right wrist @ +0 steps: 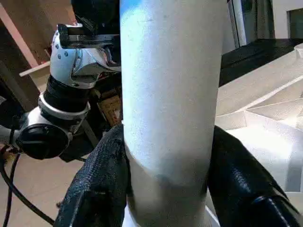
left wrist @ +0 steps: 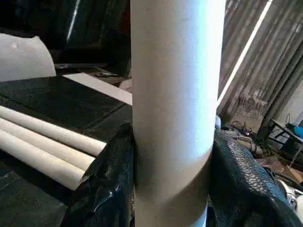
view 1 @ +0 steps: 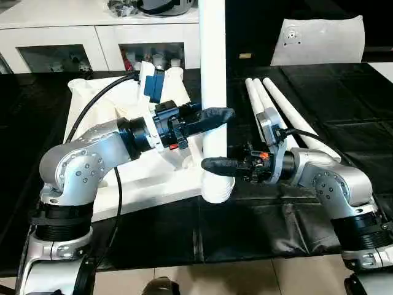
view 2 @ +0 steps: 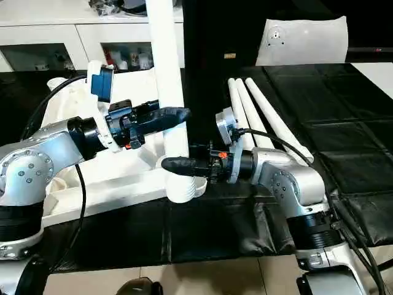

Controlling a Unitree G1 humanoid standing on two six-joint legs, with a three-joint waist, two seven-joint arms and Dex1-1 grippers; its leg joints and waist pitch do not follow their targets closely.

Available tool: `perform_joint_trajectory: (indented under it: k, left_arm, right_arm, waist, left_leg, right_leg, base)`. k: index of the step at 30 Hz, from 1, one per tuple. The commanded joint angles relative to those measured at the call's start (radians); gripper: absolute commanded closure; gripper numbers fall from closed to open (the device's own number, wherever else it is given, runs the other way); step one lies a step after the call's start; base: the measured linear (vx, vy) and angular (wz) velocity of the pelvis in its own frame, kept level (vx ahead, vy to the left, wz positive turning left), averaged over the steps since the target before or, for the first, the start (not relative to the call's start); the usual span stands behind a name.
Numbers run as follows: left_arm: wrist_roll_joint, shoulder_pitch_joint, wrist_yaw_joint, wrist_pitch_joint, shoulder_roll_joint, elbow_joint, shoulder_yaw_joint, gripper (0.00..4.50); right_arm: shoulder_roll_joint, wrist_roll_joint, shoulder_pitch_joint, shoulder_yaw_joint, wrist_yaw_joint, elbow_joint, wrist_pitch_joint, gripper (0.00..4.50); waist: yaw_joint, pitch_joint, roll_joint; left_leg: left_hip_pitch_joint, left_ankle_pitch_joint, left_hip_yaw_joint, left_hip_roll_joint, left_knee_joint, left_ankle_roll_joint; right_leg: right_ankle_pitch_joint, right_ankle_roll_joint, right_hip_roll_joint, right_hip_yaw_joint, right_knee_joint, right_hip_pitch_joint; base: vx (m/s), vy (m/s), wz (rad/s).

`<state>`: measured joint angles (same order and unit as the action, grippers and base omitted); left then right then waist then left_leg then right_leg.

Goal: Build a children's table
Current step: Pick table leg

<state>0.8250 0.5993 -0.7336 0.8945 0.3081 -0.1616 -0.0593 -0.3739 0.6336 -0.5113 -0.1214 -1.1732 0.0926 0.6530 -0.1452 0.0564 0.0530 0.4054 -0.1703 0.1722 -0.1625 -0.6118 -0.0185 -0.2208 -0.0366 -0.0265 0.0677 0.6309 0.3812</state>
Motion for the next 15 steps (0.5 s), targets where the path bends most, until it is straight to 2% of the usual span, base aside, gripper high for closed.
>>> perform_joint_trajectory:
  k: [1,5,7,9,10,11,12,14,15]
  left_arm:
    - [-0.014,0.007,-0.009,-0.016,0.013,-0.007,0.011,2.65]
    - [-0.023,-0.002,0.003,-0.016,0.020,-0.017,0.016,2.65]
    - [-0.036,-0.010,0.040,-0.027,0.009,-0.030,0.010,2.65]
    - [-0.042,-0.013,0.044,-0.035,0.007,-0.035,0.010,2.09]
    - [-0.059,-0.028,0.057,-0.049,0.005,-0.053,0.016,1.95]
    - [-0.068,-0.037,0.063,-0.052,0.006,-0.061,0.021,1.95]
    - [-0.096,-0.055,0.057,-0.074,0.015,-0.081,0.043,1.89]
    - [-0.114,-0.066,0.049,-0.091,0.023,-0.094,0.060,1.52]
    - [-0.172,-0.098,0.115,-0.132,0.000,-0.116,0.078,1.50]
  right_arm:
    - [0.007,-0.015,0.007,-0.013,0.011,-0.002,-0.008,2.59]
    - [0.023,-0.037,0.020,-0.014,0.042,-0.008,-0.033,2.59]
    - [0.047,-0.080,0.033,-0.018,0.095,-0.004,-0.086,2.59]
    - [0.053,-0.091,0.036,-0.020,0.108,-0.002,-0.097,2.59]
    - [0.079,-0.126,0.039,-0.018,0.161,0.011,-0.145,2.59]
    - [0.089,-0.139,0.039,-0.018,0.185,0.018,-0.157,2.59]
    - [0.102,-0.163,0.040,-0.022,0.210,0.028,-0.189,2.59]
    - [0.108,-0.179,0.042,-0.025,0.219,0.032,-0.213,2.59]
    - [0.152,-0.210,0.045,-0.016,0.286,0.050,-0.266,2.59]
  waist:
    - [-0.002,-0.074,-0.014]
    - [-0.001,-0.074,-0.014]
    - [0.001,-0.074,-0.011]
    - [0.002,-0.075,-0.012]
    - [0.001,-0.075,-0.010]
    - [0.003,-0.074,-0.008]
    - [0.004,-0.074,-0.009]
    - [0.005,-0.074,-0.007]
    - [0.006,-0.074,-0.002]
  left_leg:
    - [-0.026,-0.085,-0.033,-0.073,0.057,0.043]
    - [-0.025,-0.088,-0.032,-0.072,0.057,0.040]
    - [-0.025,-0.089,-0.034,-0.076,0.058,0.033]
    - [-0.027,-0.093,-0.033,-0.074,0.058,0.032]
    - [-0.027,-0.094,-0.033,-0.073,0.058,0.032]
    - [-0.025,-0.098,-0.035,-0.077,0.060,0.021]
    - [-0.028,-0.106,-0.035,-0.076,0.061,0.018]
    - [-0.027,-0.116,-0.035,-0.075,0.061,0.017]
    - [-0.028,-0.119,-0.037,-0.079,0.063,0.014]
  right_leg:
    - [-0.181,-0.115,-0.122,-0.060,-0.083,-0.038]
    - [-0.180,-0.117,-0.122,-0.060,-0.083,-0.038]
    - [-0.170,-0.121,-0.124,-0.060,-0.081,-0.036]
    - [-0.168,-0.123,-0.123,-0.061,-0.081,-0.037]
    - [-0.169,-0.123,-0.123,-0.060,-0.081,-0.037]
    - [-0.172,-0.122,-0.124,-0.061,-0.081,-0.034]
    - [-0.178,-0.122,-0.125,-0.061,-0.082,-0.036]
    - [-0.186,-0.114,-0.124,-0.062,-0.084,-0.036]
    - [-0.179,-0.114,-0.124,-0.063,-0.081,-0.035]
  base:
    - [0.000,0.000,0.00]
    - [0.000,0.000,0.00]
    - [0.000,0.000,0.00]
    - [0.000,0.000,0.00]
    - [0.000,0.000,0.00]
    - [0.000,0.000,0.00]
    - [0.000,0.000,0.00]
    - [0.000,0.000,0.00]
    - [0.000,0.000,0.00]
